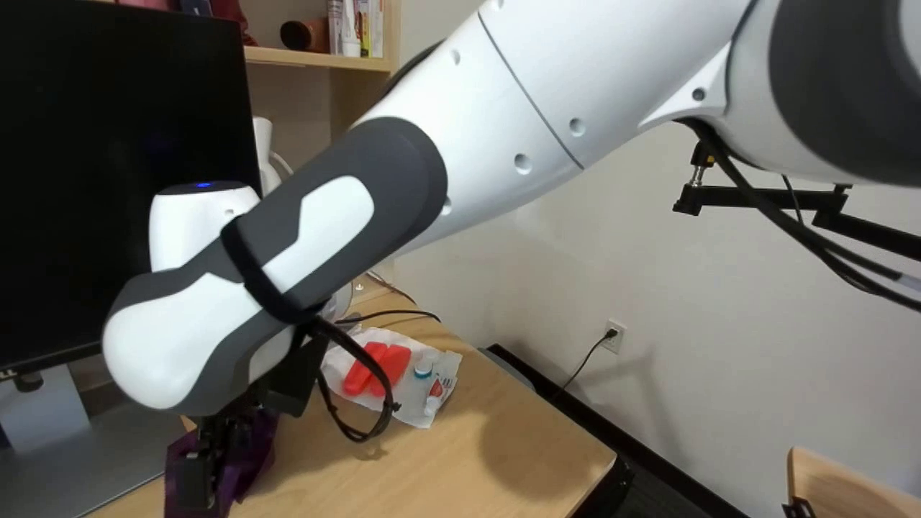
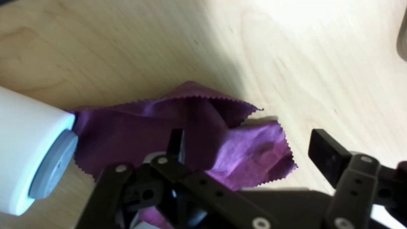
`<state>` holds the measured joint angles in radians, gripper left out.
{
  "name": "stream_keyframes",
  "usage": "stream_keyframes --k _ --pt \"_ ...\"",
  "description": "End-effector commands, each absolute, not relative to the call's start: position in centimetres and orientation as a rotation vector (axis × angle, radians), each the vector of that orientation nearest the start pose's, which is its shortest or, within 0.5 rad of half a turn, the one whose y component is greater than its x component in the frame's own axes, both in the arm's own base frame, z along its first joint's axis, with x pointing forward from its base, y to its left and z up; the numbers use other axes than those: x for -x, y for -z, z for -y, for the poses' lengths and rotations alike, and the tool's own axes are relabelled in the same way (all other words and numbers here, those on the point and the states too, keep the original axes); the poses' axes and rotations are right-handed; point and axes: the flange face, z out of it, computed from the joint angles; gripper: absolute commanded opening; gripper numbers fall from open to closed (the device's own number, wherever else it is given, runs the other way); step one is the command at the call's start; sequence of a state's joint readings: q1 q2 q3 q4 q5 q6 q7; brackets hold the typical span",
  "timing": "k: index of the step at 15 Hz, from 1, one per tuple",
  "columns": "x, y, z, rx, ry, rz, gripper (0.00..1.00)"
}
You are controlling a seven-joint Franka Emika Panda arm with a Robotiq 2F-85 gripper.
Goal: Move the purple cloth to the right corner of the desk
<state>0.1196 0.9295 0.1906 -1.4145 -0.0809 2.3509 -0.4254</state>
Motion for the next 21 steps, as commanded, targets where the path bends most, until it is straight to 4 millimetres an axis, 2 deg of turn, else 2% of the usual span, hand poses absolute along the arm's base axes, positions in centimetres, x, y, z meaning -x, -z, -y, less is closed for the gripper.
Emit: stream_keyframes --k 1,6,7,8,13,17,20,21 --pt "-71.2 -13.2 -19.8 2.795 -0.045 1.185 1.00" --pt "-71.9 -12.1 -20.3 2.760 -0.135 1.251 1.00" --pt "-72.1 -11.9 -20.2 2.756 -0.145 1.252 0.75" --pt "-72.2 -11.8 -20.2 2.754 -0.155 1.252 0.74" --pt "-72.6 -10.8 -19.5 2.761 -0.152 1.243 0.40" --pt "-72.7 -11.7 -19.3 2.772 -0.129 1.231 0.14" --pt "-72.6 -13.0 -19.3 2.782 -0.125 1.237 0.07" --pt "-72.5 -13.9 -19.3 2.788 -0.122 1.235 0.05"
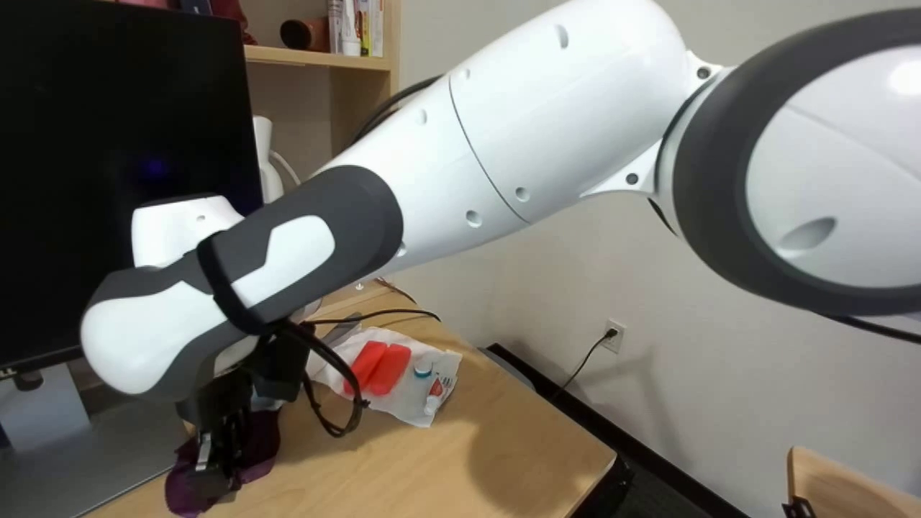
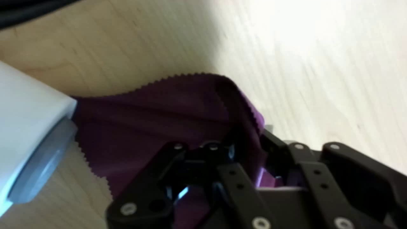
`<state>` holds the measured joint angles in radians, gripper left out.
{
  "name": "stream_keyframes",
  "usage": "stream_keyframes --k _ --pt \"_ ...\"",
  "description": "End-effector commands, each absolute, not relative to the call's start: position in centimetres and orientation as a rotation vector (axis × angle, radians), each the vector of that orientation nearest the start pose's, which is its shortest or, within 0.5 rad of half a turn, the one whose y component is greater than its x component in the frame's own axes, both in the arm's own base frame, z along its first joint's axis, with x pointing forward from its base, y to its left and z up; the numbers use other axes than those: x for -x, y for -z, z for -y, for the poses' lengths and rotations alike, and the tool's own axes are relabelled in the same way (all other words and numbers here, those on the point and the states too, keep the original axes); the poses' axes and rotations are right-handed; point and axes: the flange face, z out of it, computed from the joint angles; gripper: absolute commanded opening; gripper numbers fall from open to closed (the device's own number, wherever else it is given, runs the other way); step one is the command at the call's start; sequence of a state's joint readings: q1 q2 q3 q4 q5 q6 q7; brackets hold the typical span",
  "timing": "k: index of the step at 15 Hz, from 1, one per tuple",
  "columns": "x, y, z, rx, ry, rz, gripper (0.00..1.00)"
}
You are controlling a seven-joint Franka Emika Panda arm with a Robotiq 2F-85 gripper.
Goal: Move the purple cloth to the right corner of the desk
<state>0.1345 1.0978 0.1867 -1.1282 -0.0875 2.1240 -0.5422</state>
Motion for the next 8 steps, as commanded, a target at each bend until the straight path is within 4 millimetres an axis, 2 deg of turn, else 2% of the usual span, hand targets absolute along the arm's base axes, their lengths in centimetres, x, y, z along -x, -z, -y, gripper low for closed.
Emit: stream_keyframes --k 1,5,8 --pt "-72.5 -14.4 -19.4 2.784 -0.113 1.244 0.07" --pt "-71.9 -18.6 -20.1 2.787 -0.049 1.300 0.09" --pt "-71.3 -23.2 -20.0 2.829 0.040 1.319 0.09"
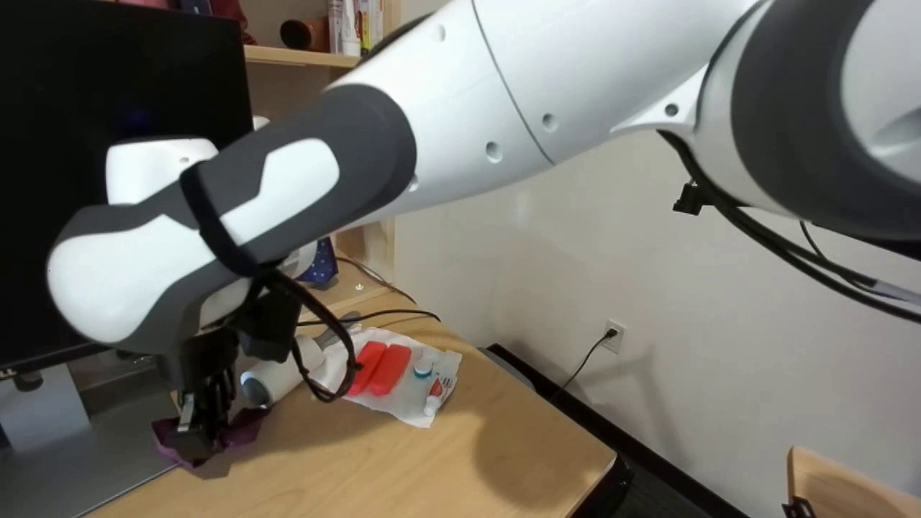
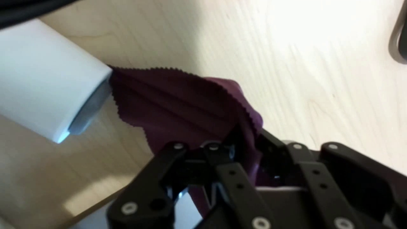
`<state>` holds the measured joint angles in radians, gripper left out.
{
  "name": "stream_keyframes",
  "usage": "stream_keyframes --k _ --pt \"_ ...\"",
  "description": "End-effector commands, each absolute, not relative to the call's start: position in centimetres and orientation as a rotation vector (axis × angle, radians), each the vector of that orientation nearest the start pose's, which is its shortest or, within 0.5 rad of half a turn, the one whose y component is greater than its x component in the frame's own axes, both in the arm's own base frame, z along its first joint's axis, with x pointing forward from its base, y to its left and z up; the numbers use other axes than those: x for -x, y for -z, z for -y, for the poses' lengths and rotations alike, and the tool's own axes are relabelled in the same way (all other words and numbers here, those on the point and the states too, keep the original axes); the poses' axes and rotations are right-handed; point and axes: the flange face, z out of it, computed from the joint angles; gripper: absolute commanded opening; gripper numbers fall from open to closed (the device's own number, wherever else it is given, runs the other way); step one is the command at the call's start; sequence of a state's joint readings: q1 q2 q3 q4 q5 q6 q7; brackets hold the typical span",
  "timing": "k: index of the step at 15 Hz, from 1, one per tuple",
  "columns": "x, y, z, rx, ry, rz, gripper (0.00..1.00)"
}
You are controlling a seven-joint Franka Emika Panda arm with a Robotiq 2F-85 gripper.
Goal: Move the purple cloth to the right corner of the desk
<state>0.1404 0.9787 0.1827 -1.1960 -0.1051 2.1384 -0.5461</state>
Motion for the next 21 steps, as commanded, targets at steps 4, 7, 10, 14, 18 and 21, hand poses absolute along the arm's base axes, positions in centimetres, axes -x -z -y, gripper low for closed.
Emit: stream_keyframes --k 4,7,10,14,18,21 --pt "-70.5 -28.6 -19.4 2.888 0.227 1.299 0.09" --pt "-69.5 -31.4 -18.6 2.921 0.354 1.263 0.09" --pt "-68.7 -32.9 -17.3 2.970 0.454 1.194 0.09" --pt "-67.9 -33.5 -15.6 3.041 0.532 1.123 0.09" --pt "-68.0 -33.1 -13.8 3.118 0.559 0.998 0.09" --pt "-68.9 -33.4 -11.4 3.237 0.655 0.812 0.09"
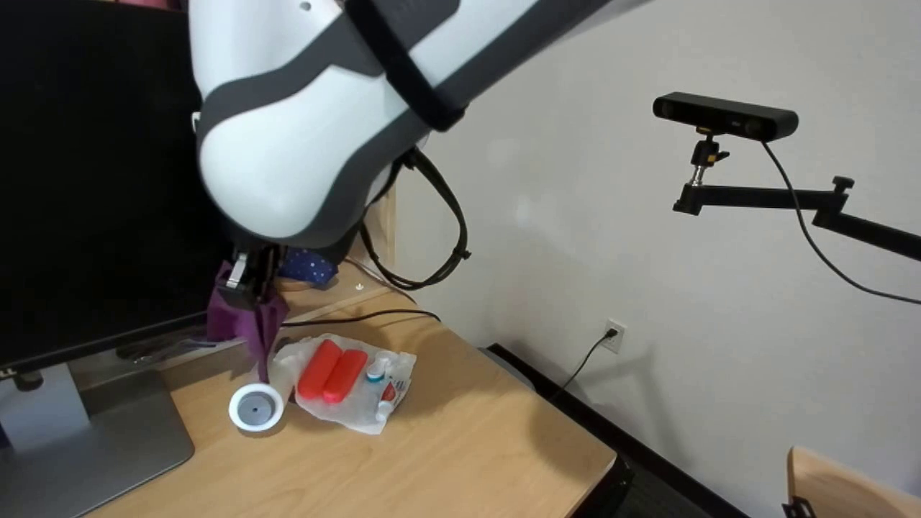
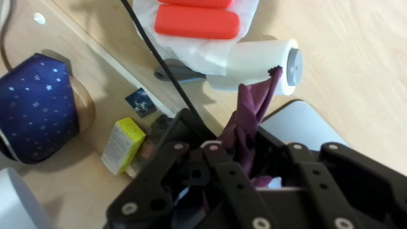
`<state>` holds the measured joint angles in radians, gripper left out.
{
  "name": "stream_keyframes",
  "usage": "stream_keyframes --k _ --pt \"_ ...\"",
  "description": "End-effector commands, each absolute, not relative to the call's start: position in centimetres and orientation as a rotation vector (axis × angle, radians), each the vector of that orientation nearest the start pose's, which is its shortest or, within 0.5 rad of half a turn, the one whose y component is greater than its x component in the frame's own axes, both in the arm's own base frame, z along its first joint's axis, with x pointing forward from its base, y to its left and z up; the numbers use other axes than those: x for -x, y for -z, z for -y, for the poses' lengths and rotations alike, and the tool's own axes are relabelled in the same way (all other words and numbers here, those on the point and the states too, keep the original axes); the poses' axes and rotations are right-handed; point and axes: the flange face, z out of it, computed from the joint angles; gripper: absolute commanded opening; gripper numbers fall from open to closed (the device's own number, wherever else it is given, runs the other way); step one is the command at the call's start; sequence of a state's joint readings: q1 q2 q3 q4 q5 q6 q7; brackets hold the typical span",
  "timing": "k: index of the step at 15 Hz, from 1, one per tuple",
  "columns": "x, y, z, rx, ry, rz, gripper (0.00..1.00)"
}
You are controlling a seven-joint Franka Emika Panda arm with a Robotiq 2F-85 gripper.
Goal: Move the purple cloth to the right corner of the desk
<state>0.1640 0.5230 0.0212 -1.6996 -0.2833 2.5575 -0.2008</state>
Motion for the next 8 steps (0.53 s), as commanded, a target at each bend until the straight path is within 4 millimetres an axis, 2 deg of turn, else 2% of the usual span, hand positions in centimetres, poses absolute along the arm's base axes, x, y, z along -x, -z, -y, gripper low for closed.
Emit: stream_keyframes --k 1,4,8 --pt "-69.1 -33.4 -10.4 3.271 0.668 0.733 0.09" --pt "-69.1 -33.1 -7.5 3.339 0.671 0.489 0.09" --pt "-69.6 -32.4 -4.9 3.374 0.663 0.326 0.09"
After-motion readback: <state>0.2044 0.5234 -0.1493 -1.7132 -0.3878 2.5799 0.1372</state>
